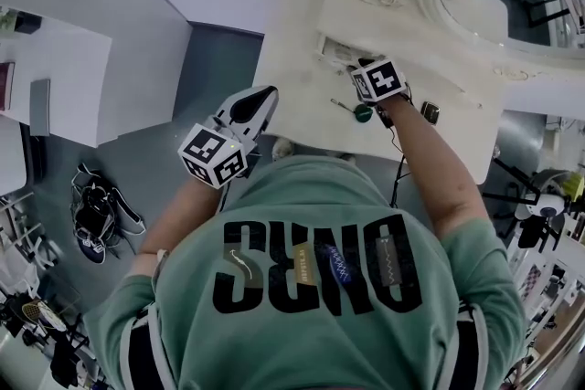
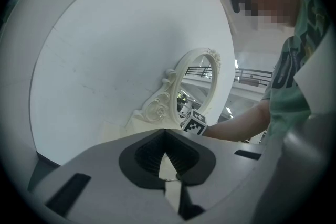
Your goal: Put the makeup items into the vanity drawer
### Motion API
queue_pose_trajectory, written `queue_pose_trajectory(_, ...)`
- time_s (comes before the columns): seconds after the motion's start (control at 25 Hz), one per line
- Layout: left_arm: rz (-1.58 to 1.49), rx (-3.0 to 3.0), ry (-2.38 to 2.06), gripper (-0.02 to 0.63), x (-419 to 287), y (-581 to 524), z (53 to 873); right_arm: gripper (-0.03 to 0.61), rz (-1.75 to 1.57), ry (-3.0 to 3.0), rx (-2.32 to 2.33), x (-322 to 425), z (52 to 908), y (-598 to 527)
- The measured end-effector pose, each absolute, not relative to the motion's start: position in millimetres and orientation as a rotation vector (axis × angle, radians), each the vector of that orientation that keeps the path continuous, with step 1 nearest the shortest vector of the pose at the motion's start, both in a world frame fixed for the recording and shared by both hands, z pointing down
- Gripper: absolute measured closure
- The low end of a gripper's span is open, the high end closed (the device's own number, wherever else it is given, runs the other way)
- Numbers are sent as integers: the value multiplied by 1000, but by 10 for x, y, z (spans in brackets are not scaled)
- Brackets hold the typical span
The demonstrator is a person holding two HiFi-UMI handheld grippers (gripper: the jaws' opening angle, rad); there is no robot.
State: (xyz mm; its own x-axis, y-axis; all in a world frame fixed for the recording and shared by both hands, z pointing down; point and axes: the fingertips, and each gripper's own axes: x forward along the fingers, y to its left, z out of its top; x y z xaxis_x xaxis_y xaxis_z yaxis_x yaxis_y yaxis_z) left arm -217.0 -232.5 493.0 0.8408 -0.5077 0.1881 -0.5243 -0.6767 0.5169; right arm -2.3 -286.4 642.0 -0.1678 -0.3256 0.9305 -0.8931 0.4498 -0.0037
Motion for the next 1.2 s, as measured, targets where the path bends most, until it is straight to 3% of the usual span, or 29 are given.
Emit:
queue_pose_trajectory(0.28,44,2449,-761,615,-2174,-2273,4919,440,668,-1777,1125,-45,6259,-2881)
queue_pose_trajectory(0.56,33,2478,-757,615,-2090,-2234,4827,446,885,-2147,1196,-51,5601,-2334)
queue_pose_trajectory(0.76,14,2555,-707,615,-1704,-2216,4551,488,963,-2405,1431,572,4818,-2024)
queue_pose_trajectory(1.04,-37,2646,-725,615,-823,-1998,4067,568,781,-2648,1624,1690,3951,-1493)
queue_pose_trajectory(1.2,-67,2657,-775,615,-299,-1737,3906,569,733,-2740,1612,2209,3769,-1141)
